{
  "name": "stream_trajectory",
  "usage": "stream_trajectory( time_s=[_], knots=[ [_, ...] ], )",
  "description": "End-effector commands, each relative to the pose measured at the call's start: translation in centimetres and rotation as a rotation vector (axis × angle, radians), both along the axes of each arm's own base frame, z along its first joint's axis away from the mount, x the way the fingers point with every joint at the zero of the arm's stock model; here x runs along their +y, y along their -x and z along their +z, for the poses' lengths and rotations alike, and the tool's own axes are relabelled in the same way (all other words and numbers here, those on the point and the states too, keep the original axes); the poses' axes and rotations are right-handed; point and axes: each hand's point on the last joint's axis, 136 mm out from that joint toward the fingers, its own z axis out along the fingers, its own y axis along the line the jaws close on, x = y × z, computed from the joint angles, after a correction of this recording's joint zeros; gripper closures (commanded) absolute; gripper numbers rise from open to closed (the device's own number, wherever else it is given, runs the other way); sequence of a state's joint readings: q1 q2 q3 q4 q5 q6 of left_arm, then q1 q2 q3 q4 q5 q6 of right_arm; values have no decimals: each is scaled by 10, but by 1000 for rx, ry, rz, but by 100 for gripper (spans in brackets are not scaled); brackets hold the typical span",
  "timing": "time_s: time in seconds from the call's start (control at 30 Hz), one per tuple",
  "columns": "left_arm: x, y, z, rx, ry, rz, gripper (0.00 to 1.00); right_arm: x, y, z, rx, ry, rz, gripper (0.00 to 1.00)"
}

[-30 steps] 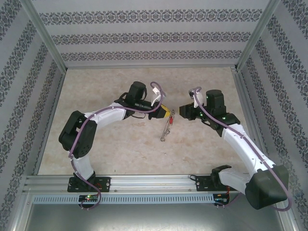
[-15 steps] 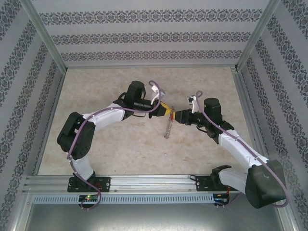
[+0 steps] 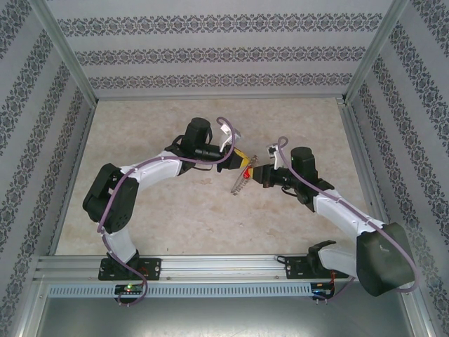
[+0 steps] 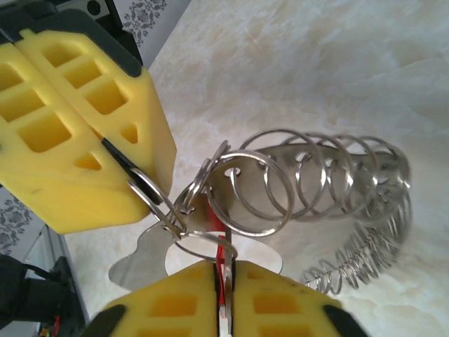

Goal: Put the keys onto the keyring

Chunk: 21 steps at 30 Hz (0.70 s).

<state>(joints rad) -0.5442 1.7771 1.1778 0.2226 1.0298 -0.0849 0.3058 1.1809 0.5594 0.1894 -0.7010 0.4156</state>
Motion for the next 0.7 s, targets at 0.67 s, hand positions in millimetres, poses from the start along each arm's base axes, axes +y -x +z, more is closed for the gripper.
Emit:
stream_trajectory(
  time_s=[0.67],
  knots=[
    [-3,2,27,-81,75,3,100,5,17,1,15,-13,88,65]
  ],
)
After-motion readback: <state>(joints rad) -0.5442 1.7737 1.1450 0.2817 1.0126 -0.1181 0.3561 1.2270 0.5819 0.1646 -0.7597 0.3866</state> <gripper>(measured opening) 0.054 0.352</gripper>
